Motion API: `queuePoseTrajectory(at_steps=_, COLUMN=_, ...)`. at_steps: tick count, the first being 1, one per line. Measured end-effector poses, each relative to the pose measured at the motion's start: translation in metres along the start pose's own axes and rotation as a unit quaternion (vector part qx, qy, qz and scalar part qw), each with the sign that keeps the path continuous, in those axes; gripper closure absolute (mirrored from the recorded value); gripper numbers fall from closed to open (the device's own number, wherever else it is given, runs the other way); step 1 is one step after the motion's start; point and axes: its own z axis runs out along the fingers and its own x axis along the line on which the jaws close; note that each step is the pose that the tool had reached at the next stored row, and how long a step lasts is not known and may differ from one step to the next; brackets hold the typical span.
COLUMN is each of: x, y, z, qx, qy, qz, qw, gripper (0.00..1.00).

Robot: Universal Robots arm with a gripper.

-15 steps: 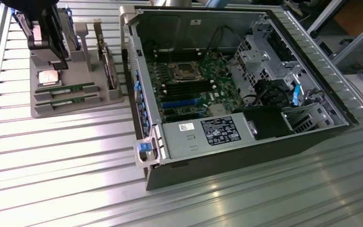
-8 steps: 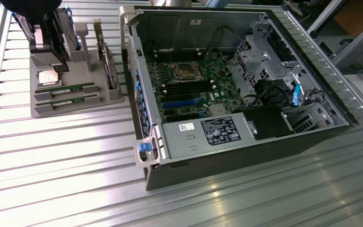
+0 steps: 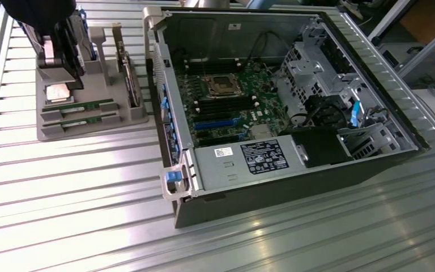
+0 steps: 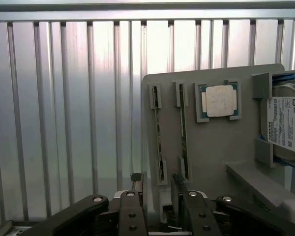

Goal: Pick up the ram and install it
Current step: 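Pick up the ram and move it above insertion slot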

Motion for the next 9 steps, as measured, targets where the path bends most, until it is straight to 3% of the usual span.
queuePoseTrajectory(at_steps=9, x=-0.0002, y=0.0004, z=0.0091, qx=0.0, qy=0.0005, qz=0.0, qw=1.0, gripper=0.64)
